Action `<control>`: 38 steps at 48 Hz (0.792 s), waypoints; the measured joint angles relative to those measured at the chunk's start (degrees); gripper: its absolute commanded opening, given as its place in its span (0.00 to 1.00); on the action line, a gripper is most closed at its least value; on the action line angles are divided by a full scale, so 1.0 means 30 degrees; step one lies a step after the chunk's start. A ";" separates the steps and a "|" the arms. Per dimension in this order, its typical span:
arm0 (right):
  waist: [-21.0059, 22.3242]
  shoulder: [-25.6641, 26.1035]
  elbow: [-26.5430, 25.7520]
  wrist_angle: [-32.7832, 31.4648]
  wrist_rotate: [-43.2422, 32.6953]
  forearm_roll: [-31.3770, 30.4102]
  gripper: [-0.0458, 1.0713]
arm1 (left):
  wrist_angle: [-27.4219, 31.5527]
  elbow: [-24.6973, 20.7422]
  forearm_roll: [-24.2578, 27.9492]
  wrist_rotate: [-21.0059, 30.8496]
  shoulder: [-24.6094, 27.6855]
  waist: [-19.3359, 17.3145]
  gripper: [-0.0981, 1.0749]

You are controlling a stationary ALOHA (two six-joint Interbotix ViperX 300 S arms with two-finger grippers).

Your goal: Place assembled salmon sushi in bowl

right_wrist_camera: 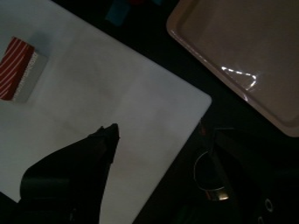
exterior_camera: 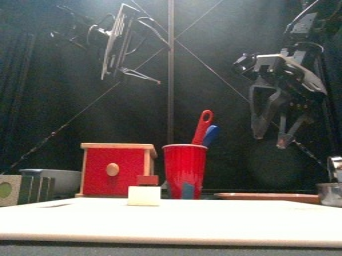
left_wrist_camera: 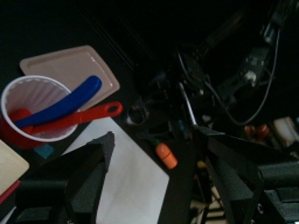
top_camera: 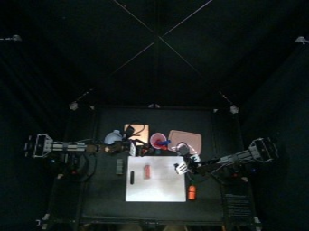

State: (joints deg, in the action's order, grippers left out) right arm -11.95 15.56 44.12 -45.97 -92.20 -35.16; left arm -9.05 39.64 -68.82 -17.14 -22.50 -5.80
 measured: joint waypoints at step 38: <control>0.0615 0.0000 0.0029 0.0762 0.0088 0.0000 0.95 | 0.7236 -0.4775 0.4395 -0.0088 -0.3018 -0.4189 0.95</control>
State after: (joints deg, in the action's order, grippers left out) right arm -10.11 15.56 44.21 -43.68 -91.93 -35.16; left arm 12.66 25.31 -55.63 -17.40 -31.55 -18.37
